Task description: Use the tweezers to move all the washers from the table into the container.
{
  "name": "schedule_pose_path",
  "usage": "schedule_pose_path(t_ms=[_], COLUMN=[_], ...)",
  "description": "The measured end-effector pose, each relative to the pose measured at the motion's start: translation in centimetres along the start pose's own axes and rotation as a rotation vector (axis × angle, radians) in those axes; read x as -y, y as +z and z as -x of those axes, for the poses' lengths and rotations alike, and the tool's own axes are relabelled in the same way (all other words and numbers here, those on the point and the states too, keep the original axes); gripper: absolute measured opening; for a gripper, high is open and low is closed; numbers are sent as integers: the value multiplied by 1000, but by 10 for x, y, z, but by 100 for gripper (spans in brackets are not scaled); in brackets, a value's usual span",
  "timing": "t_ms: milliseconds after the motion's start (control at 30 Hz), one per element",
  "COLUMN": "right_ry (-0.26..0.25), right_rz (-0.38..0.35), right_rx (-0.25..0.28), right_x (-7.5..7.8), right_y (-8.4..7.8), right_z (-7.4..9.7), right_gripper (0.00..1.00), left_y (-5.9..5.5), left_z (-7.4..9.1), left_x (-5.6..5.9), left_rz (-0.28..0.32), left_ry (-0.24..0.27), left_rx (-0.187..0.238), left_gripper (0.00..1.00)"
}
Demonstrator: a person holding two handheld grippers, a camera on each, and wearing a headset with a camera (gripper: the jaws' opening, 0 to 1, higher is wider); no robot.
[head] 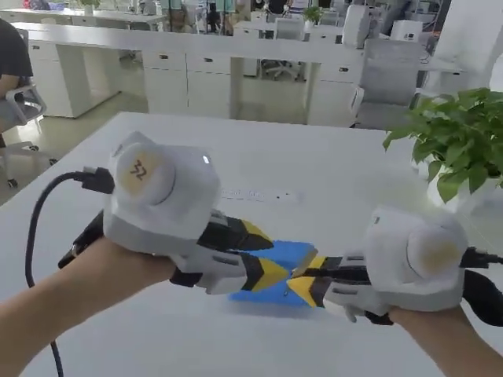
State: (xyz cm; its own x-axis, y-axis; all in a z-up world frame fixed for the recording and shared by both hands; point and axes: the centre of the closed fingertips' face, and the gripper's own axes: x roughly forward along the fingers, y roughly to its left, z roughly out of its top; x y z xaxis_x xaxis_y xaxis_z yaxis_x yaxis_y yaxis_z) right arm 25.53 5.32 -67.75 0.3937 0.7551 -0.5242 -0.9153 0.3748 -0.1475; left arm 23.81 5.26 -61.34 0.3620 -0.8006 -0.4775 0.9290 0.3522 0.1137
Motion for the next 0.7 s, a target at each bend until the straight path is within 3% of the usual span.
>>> schedule_pose_path(t_ms=[233,367,400,700], right_ry=[51,68,70,105], right_rz=[-9,-14,-19,-5], right_rx=[-60,-86,-87,-117], right_x=[-18,-23,-24,-29], right_y=[-12,-15,-15,-25], right_z=[-5,-9,-9,-11], right_gripper=[3,3,3,3], left_y=[0,0,-2,-13], left_z=[-11,-16,-15,-25], left_x=[14,16,21,34], left_rz=[-83,-110,-120,-195], left_ry=[-140,-171,-208,-266], left_rx=[-23,-29,-36,-89], left_gripper=[11,7,7,0])
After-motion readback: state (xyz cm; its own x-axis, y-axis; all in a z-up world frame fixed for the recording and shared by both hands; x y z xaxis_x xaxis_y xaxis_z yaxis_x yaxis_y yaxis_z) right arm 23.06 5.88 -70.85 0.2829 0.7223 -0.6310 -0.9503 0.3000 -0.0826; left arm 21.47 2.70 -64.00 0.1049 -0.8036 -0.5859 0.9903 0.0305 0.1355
